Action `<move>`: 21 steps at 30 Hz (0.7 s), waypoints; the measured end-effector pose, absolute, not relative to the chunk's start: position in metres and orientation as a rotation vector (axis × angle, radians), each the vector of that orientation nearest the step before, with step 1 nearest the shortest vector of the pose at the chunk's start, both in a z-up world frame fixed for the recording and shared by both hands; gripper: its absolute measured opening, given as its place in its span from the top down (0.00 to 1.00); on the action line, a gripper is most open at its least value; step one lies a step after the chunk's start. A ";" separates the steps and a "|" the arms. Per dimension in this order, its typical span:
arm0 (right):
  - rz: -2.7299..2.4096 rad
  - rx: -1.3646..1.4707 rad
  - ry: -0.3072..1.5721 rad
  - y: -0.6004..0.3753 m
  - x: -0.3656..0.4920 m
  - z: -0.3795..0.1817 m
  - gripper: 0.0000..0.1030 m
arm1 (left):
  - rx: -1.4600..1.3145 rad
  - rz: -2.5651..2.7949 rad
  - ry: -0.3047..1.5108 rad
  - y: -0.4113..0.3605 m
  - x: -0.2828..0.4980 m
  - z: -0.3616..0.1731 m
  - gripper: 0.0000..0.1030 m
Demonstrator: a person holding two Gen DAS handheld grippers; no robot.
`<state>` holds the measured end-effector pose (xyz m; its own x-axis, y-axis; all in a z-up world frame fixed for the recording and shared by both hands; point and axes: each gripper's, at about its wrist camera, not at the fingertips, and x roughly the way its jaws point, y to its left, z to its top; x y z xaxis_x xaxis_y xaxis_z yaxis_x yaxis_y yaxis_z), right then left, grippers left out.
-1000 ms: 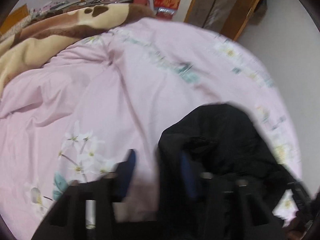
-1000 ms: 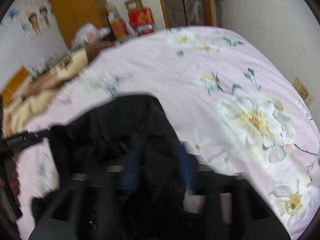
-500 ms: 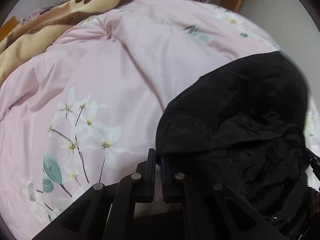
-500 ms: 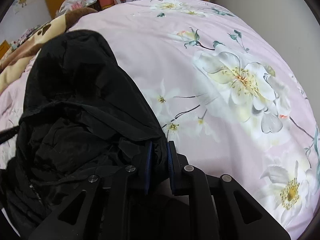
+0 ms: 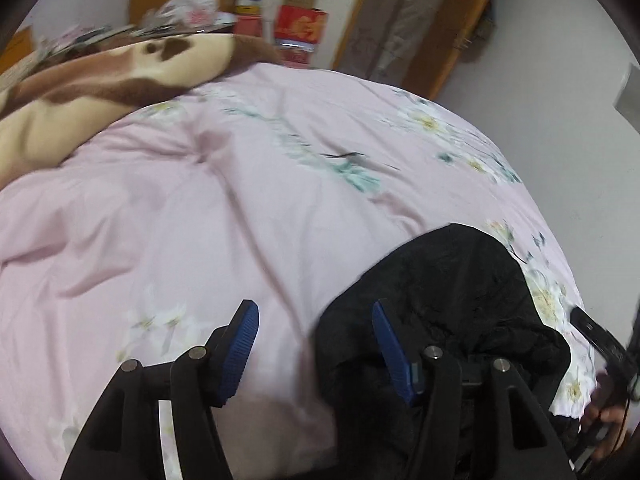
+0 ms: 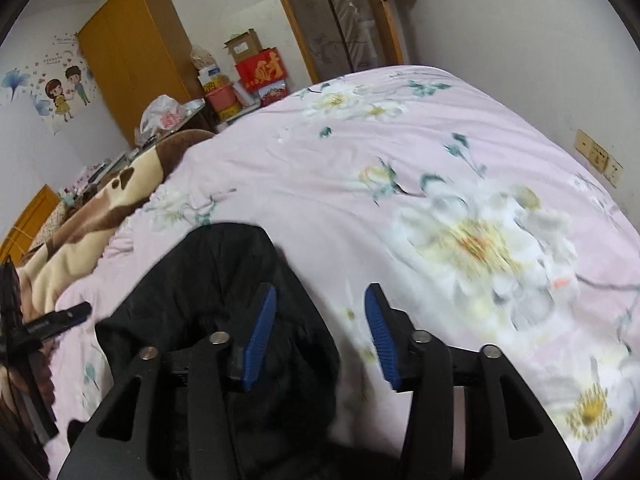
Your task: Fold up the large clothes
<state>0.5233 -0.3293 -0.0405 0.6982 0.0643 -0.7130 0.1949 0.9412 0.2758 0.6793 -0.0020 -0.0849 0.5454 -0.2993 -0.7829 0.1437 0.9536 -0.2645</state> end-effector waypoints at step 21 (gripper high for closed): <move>0.026 0.206 0.838 -0.274 0.486 -0.035 0.94 | -0.077 -0.214 0.905 -0.028 0.607 -0.068 0.89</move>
